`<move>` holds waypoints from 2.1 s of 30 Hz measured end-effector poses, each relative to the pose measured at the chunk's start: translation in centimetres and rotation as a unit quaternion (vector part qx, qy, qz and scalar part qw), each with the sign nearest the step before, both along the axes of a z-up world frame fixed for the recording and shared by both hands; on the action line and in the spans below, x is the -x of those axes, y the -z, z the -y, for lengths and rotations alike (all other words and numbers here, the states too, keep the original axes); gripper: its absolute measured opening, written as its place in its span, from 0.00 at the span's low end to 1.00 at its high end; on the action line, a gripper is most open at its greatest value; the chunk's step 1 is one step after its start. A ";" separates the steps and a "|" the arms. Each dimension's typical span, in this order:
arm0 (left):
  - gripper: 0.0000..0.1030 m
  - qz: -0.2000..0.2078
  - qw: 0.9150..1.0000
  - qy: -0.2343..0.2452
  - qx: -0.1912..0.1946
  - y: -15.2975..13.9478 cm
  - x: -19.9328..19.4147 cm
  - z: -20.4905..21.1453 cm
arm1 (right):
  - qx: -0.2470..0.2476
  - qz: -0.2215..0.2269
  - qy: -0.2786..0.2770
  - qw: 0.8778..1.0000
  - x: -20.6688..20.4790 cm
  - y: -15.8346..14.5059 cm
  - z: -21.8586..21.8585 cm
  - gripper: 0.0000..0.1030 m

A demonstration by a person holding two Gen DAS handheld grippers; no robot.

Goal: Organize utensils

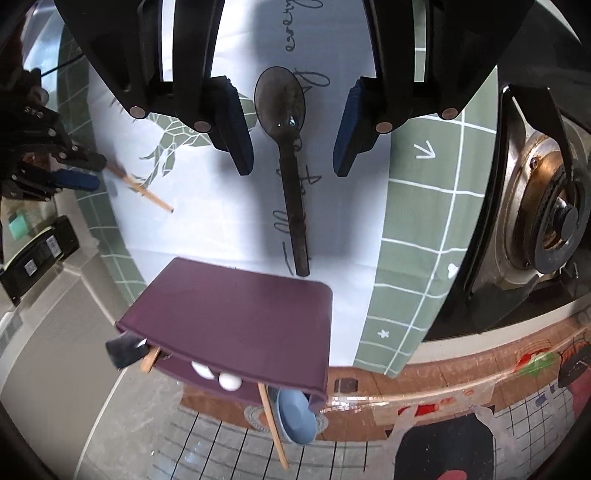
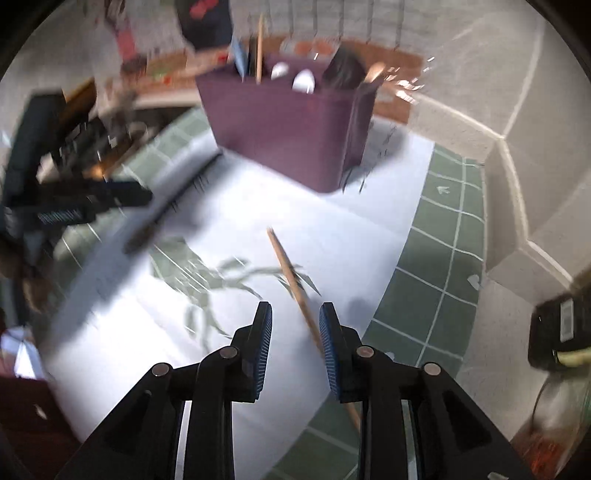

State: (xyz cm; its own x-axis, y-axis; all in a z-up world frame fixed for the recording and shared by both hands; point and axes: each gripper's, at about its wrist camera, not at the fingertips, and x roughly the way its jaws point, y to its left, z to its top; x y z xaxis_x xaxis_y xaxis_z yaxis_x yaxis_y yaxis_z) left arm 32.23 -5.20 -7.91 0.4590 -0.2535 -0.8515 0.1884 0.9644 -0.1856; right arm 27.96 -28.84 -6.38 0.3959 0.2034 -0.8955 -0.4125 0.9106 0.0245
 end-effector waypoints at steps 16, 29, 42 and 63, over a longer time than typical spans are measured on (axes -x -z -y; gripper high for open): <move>0.45 -0.046 0.999 0.003 -0.001 1.1 -3.5 1.2 | -0.003 -0.011 -0.014 1.000 -1.9 2.4 0.1 0.05; 0.36 -0.093 0.994 -0.010 -0.048 2.1 -8.0 2.9 | -0.148 0.041 0.081 0.985 -0.3 -3.5 2.4 0.05; 0.12 0.037 0.999 -0.009 0.029 -3.2 -1.0 0.6 | -0.201 0.124 0.136 0.962 2.0 -7.3 2.0 0.06; 0.12 0.413 0.897 0.002 0.157 -26.4 -1.5 -0.9 | -0.155 0.271 0.091 0.946 -0.4 -23.8 -2.3 0.05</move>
